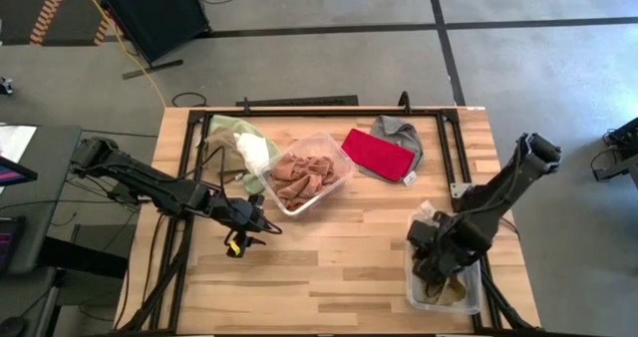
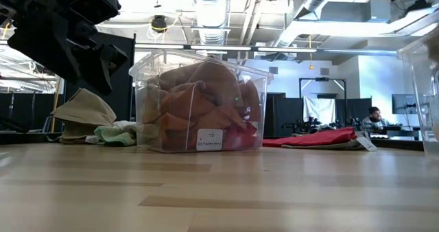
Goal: Sort towels by color in basket
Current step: Put the brown towel into the bottom transparent bin
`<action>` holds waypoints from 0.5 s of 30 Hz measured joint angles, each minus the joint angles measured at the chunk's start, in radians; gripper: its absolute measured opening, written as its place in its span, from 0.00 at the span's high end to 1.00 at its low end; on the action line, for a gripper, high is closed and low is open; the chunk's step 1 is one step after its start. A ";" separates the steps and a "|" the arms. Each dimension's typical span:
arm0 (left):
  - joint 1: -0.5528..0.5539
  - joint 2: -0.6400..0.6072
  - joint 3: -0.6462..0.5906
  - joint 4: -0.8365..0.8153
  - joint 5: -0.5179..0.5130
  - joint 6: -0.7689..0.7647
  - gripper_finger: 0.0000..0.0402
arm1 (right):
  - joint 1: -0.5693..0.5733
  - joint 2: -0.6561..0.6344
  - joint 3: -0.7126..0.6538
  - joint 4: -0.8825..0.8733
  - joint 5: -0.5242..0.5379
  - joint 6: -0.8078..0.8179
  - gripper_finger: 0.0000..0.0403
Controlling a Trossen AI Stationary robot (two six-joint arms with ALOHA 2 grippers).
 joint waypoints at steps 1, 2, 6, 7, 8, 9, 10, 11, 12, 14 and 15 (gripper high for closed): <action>0.000 0.000 0.000 -0.002 0.000 0.004 0.51 | 0.000 0.010 -0.015 0.020 -0.014 0.001 0.62; 0.000 0.000 0.000 -0.007 0.000 0.006 0.51 | 0.000 0.019 -0.031 0.044 -0.030 0.005 0.62; 0.000 0.000 0.000 -0.020 0.000 0.009 0.51 | 0.005 0.051 -0.096 0.123 -0.058 0.027 0.62; 0.000 0.000 0.000 -0.022 0.000 0.009 0.51 | 0.009 0.057 -0.112 0.144 -0.058 0.026 0.62; 0.000 0.000 0.000 -0.023 0.000 0.009 0.51 | 0.012 0.063 -0.124 0.169 -0.059 0.030 0.62; 0.000 0.000 0.000 -0.025 0.000 0.008 0.51 | 0.016 0.067 -0.136 0.187 -0.059 0.034 0.62; 0.000 0.000 0.000 -0.027 0.000 0.008 0.51 | 0.020 0.072 -0.149 0.205 -0.059 0.045 0.62; 0.000 0.000 0.000 -0.028 0.000 0.008 0.51 | 0.024 0.078 -0.161 0.217 -0.065 0.051 0.62; 0.000 0.000 0.000 -0.029 0.000 0.008 0.51 | 0.027 0.081 -0.175 0.232 -0.056 0.058 0.62; 0.000 0.000 0.000 -0.035 0.000 0.007 0.51 | 0.028 0.076 -0.200 0.272 -0.067 0.075 0.62; 0.000 0.000 0.000 -0.038 0.000 0.007 0.51 | 0.028 0.076 -0.208 0.287 -0.072 0.078 0.62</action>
